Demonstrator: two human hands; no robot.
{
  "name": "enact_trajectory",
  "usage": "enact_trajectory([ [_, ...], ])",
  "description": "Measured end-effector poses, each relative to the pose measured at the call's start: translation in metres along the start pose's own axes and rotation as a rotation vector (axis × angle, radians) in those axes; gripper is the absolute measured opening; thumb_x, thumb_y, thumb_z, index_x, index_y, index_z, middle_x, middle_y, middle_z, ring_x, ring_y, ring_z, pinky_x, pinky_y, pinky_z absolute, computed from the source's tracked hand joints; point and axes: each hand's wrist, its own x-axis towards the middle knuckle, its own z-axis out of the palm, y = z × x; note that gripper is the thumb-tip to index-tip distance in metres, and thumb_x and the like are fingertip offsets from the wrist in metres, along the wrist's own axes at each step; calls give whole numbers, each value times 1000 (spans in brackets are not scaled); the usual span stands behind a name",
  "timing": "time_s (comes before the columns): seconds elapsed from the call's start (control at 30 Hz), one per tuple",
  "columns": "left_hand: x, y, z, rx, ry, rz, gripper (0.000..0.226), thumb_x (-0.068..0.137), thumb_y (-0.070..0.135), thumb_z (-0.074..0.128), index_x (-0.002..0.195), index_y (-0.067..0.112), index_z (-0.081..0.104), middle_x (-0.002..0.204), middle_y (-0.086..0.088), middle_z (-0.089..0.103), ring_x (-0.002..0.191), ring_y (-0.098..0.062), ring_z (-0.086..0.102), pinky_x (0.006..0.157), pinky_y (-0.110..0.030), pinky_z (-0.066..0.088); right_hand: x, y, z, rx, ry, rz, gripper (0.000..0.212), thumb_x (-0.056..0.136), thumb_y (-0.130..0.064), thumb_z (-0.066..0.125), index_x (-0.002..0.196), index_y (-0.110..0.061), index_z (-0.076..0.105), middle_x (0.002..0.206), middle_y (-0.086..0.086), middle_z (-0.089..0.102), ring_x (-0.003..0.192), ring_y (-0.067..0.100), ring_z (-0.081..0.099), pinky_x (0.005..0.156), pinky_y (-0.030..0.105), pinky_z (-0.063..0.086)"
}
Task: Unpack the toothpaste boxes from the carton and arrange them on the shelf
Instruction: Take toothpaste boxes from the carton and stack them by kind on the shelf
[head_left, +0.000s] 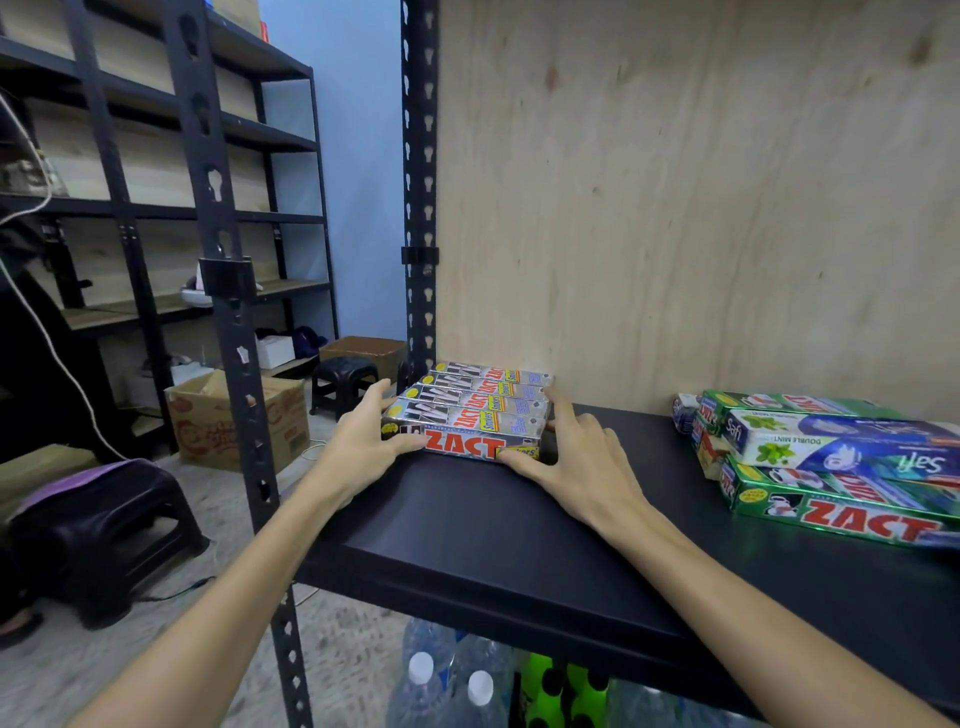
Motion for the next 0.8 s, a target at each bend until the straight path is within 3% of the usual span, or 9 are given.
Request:
enact_trajectory([
  [0.17,-1,-1,1,60,-44,51,98,85,29,80,160,24,18,158,2,40,143,-18,40,115,-37,32,0,5,3,-1,7,28,101,76,-80,58,152,-23,23,121,-1,65,113,23,55,97,42,42],
  [0.3,-6,0,3,267,-9,140,109,76,50,83,160,31,16,167,-2,17,153,-24,15,123,-52,20,-6,4,0,2,52,23,96,76,-82,55,150,-27,26,121,-1,64,115,24,54,98,45,43],
  [0.37,-9,3,6,343,53,256,105,75,59,79,159,32,22,166,-3,16,154,-24,11,123,-54,17,-12,2,-6,-10,72,9,93,79,-79,55,150,-26,27,122,-1,62,116,23,52,98,43,42],
  [0.5,-17,20,16,380,124,498,90,79,64,69,154,27,35,158,5,34,147,-13,25,121,-43,23,-30,5,-24,14,125,-8,85,83,-73,58,148,-26,32,127,-3,58,120,20,48,98,38,39],
  [0.67,-39,58,61,247,65,561,69,88,51,69,148,29,42,150,14,42,142,-6,33,118,-31,28,-56,34,-61,90,238,15,79,86,-66,62,149,-27,35,128,-6,56,124,16,46,103,35,40],
  [0.8,-50,98,111,141,-12,582,54,94,47,63,143,32,45,144,19,44,137,-1,36,114,-26,31,-71,69,-102,-13,306,-21,69,90,-57,63,146,-26,39,132,-4,56,125,14,48,105,36,41],
])
